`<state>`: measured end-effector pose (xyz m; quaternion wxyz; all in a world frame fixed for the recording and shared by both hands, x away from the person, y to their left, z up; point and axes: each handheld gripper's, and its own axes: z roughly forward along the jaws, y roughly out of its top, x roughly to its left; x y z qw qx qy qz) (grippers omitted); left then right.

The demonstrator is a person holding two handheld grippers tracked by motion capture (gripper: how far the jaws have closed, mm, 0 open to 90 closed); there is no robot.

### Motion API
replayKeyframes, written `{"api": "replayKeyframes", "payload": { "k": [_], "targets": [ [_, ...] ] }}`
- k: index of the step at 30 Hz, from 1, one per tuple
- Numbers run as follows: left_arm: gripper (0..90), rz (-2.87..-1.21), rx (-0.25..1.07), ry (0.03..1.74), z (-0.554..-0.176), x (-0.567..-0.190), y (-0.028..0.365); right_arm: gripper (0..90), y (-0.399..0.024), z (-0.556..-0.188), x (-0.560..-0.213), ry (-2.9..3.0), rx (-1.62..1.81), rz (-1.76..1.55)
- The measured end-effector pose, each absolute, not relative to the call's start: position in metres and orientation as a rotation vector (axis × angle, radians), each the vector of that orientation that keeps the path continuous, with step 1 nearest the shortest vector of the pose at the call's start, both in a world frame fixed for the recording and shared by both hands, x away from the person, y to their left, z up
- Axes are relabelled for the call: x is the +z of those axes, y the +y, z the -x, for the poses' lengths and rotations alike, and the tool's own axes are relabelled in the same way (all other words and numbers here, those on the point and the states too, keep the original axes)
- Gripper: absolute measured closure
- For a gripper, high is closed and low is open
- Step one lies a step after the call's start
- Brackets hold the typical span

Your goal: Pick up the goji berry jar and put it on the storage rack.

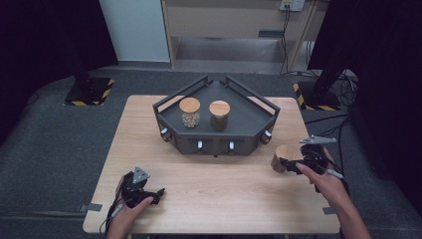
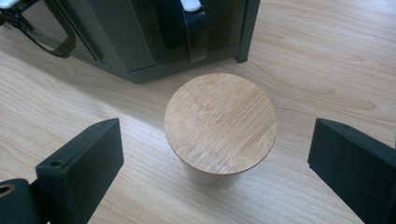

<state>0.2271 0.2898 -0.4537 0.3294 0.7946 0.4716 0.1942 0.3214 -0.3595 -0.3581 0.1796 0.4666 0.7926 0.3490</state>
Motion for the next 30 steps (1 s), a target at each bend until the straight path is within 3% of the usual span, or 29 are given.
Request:
{"api": "replayKeyframes", "payload": {
  "k": [30],
  "targets": [
    [0.0,-2.079,0.508,1.234,-0.227,-0.454,0.29,3.7,-0.36,-0.335,-0.378,2.256,0.949,-1.378]
  ]
}}
